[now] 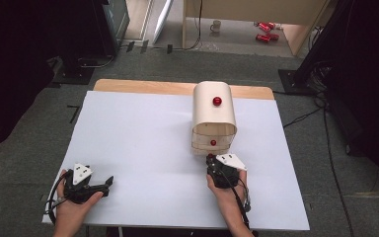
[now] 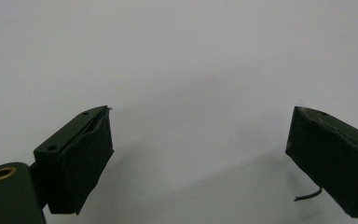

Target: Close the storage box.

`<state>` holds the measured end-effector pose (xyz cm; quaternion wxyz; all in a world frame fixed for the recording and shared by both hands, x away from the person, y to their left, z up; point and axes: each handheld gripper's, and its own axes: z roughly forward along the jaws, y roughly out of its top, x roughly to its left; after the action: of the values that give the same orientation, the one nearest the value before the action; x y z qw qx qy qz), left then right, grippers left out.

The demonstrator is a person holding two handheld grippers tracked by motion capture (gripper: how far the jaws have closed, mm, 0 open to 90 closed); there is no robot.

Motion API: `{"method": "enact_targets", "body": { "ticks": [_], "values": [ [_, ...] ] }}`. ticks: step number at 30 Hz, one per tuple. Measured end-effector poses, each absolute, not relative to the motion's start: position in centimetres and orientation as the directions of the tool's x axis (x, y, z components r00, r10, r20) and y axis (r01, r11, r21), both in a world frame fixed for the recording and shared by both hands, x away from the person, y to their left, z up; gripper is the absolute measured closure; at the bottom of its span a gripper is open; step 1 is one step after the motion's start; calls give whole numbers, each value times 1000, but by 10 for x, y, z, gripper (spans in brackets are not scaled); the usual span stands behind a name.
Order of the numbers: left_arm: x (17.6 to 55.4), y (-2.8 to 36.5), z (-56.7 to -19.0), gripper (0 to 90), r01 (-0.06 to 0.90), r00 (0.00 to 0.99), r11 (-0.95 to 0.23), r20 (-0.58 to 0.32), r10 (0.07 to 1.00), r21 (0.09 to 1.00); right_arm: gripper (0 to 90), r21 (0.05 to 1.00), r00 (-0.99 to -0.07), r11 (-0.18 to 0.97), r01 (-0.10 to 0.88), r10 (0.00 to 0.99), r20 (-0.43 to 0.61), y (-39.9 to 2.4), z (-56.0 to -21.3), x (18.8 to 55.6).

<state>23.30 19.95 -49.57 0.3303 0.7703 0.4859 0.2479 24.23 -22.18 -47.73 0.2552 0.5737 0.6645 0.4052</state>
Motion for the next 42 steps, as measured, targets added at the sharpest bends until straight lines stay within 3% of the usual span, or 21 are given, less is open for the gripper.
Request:
{"method": "enact_targets", "body": {
  "ticks": [8,10,20,25,30,42],
  "values": [
    [233,200,-496,70,585,405,-309,60,912,750,753,831,-216,17,556,969,124,-222,-477,246],
    [233,200,-496,70,586,405,-309,60,912,749,718,831,-222,26,556,968,119,-222,-478,246],
    [234,200,-496,70,588,405,-311,61,912,746,203,801,-282,129,584,958,51,-242,-475,233],
    [234,199,-496,70,591,402,-311,63,913,745,2,778,-300,170,605,954,24,-262,-469,221],
    [234,199,-496,70,592,400,-311,64,914,744,0,769,-319,213,603,948,-13,-289,-467,209],
    [235,199,-496,70,598,401,-313,63,914,738,0,745,-255,145,651,966,34,-354,-475,195]
  ]
}}
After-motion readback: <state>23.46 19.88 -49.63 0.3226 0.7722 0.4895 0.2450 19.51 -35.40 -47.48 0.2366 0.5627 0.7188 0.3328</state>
